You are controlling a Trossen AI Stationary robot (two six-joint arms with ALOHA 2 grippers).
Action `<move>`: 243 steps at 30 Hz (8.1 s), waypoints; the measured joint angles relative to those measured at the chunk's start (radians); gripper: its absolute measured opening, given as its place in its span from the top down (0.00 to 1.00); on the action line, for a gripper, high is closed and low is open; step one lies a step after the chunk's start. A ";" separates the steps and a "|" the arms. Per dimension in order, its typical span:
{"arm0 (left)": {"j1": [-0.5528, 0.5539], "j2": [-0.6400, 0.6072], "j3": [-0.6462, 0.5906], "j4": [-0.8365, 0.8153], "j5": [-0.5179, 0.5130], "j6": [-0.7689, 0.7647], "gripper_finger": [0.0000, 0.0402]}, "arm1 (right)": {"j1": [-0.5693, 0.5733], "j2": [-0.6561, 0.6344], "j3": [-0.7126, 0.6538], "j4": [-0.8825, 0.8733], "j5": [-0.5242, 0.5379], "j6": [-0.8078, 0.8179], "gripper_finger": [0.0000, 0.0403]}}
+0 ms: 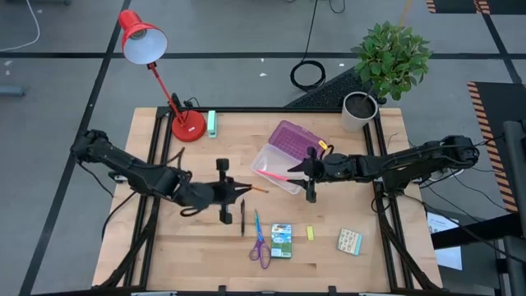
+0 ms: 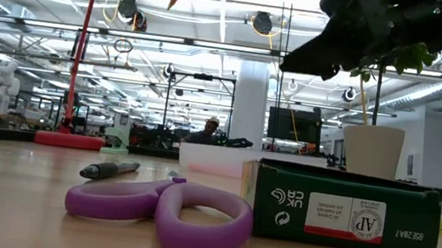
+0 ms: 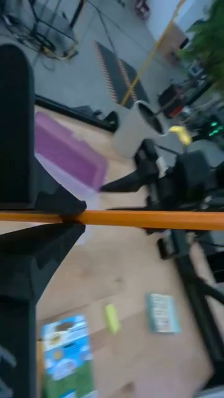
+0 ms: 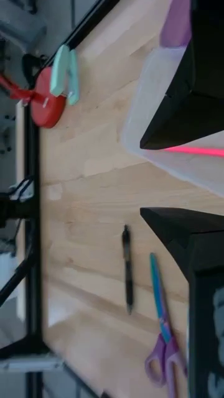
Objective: Pack school essentials
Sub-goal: Put the orange pencil into the purple supply box, then put the black pen into the purple supply box
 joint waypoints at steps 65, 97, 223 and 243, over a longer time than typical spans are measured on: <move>0.202 0.361 0.000 1.030 0.462 0.061 0.94 | 0.325 -0.020 0.001 0.377 0.363 -0.291 0.67; 0.175 0.281 0.000 0.759 0.277 0.088 0.69 | 0.326 -0.022 0.000 0.351 0.368 -0.265 0.93; 0.212 -0.038 -0.001 -0.138 0.192 -0.283 0.48 | 0.165 0.204 0.472 -0.836 0.163 0.260 0.80; -0.122 0.256 -0.001 0.025 0.315 -0.251 0.48 | 0.395 0.194 0.240 -0.386 0.364 0.227 0.80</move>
